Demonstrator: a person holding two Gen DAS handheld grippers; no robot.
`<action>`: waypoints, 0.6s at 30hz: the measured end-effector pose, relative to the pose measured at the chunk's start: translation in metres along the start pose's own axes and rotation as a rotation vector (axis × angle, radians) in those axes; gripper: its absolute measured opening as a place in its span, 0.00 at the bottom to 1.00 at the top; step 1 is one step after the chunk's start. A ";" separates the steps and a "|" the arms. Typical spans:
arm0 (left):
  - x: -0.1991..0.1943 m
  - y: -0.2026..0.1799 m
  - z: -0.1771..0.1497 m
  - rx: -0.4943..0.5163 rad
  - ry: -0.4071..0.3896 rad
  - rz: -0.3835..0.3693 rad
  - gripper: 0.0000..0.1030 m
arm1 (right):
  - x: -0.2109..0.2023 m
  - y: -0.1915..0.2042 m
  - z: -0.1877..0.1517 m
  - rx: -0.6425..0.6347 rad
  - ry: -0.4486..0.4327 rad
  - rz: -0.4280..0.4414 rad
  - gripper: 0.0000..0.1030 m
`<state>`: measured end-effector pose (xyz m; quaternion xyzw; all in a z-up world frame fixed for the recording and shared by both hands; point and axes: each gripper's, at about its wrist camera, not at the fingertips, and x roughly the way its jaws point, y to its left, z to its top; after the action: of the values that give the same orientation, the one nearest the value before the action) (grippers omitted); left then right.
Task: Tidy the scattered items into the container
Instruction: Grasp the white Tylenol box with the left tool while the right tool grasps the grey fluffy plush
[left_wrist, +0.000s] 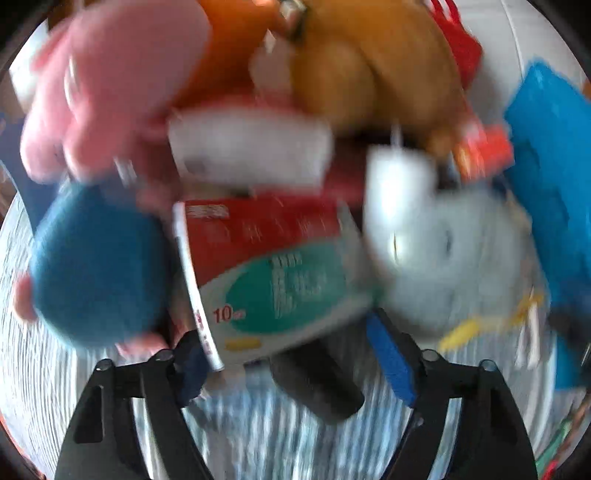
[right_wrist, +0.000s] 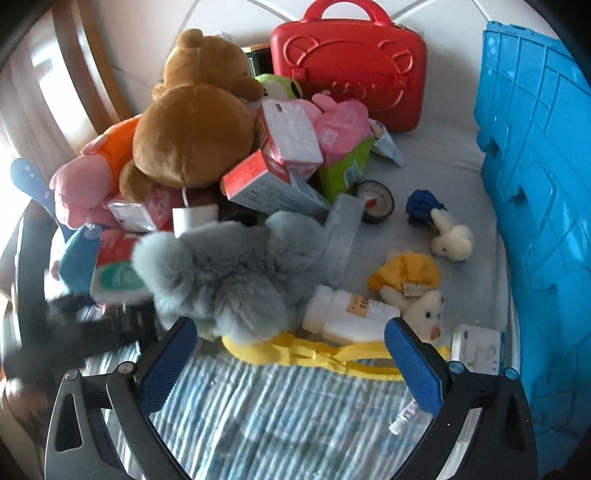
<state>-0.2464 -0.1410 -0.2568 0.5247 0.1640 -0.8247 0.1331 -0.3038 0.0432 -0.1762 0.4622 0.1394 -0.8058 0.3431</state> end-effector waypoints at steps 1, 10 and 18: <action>0.003 0.000 -0.007 0.005 0.019 -0.004 0.53 | 0.001 -0.001 -0.001 0.007 0.004 0.004 1.00; -0.017 0.012 -0.021 -0.001 -0.025 0.057 0.40 | 0.007 -0.004 0.016 0.064 -0.026 0.067 1.00; 0.005 0.009 -0.025 0.017 -0.017 0.090 0.35 | 0.090 0.037 0.034 -0.053 0.147 0.043 0.94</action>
<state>-0.2248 -0.1392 -0.2724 0.5256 0.1320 -0.8237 0.1670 -0.3314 -0.0403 -0.2307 0.5136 0.1757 -0.7582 0.3612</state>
